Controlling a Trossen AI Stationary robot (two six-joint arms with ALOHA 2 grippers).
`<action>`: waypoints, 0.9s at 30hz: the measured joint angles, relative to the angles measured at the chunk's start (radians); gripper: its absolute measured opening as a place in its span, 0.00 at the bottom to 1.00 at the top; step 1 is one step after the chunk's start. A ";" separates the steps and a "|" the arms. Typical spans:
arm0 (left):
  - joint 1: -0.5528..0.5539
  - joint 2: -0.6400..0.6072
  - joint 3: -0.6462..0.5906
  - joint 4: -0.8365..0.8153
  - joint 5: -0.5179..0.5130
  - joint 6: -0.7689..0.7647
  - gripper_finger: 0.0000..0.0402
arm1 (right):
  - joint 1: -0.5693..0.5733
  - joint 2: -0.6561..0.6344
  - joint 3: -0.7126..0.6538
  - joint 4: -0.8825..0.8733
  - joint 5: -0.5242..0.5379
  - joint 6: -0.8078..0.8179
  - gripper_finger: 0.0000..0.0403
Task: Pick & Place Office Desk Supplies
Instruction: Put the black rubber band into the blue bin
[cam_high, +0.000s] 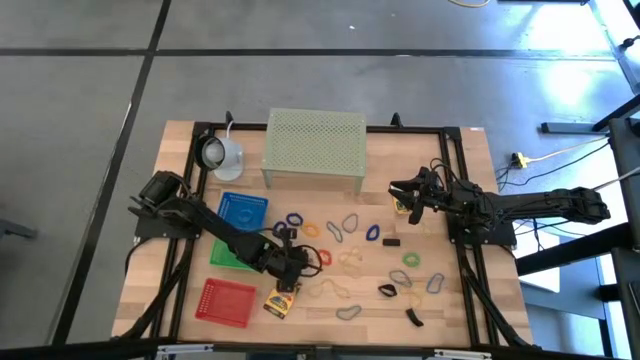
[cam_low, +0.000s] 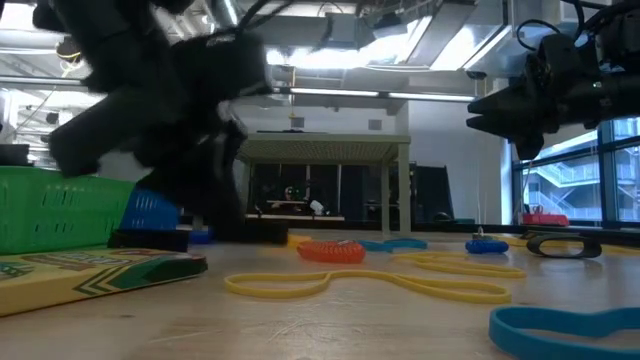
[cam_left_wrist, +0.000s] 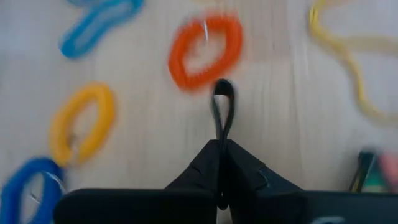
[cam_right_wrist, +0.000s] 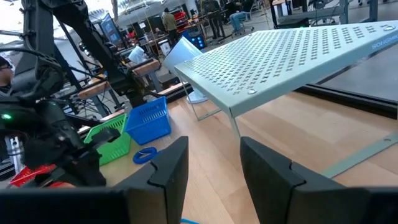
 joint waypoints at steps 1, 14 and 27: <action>0.000 -0.001 0.014 0.003 -0.012 0.000 0.03 | 0.000 0.000 0.000 0.000 0.000 0.000 0.36; -0.033 -0.125 0.176 0.031 -0.181 0.085 0.02 | 0.000 0.000 0.000 -0.024 0.038 0.001 0.36; -0.107 -0.229 0.176 0.408 -0.303 0.363 0.02 | 0.000 0.000 0.000 -0.134 0.200 0.086 0.36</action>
